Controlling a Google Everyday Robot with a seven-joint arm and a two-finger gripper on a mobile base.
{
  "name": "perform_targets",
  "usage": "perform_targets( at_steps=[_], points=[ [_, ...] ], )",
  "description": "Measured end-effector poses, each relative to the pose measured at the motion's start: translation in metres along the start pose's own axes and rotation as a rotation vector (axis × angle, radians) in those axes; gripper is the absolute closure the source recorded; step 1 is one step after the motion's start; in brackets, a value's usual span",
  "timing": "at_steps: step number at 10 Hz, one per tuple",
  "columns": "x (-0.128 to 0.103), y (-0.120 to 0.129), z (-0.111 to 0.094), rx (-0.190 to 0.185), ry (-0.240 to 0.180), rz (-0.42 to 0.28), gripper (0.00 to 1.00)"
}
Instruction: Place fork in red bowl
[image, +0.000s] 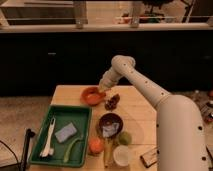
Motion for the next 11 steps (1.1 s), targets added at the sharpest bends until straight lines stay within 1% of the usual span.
perform_targets(
  at_steps=[2,4,7,8,9,11],
  points=[
    [-0.001,-0.004,0.004,-0.007,0.003,-0.004,0.96],
    [-0.01,-0.01,0.011,-0.017,0.003,-0.019,0.96],
    [-0.015,-0.013,0.017,-0.027,0.013,-0.027,0.96],
    [-0.018,-0.015,0.02,-0.029,0.016,-0.028,0.94],
    [-0.021,-0.018,0.023,-0.032,0.019,-0.02,0.86],
    [-0.018,-0.02,0.025,-0.036,0.026,0.0,0.65]
  ],
)
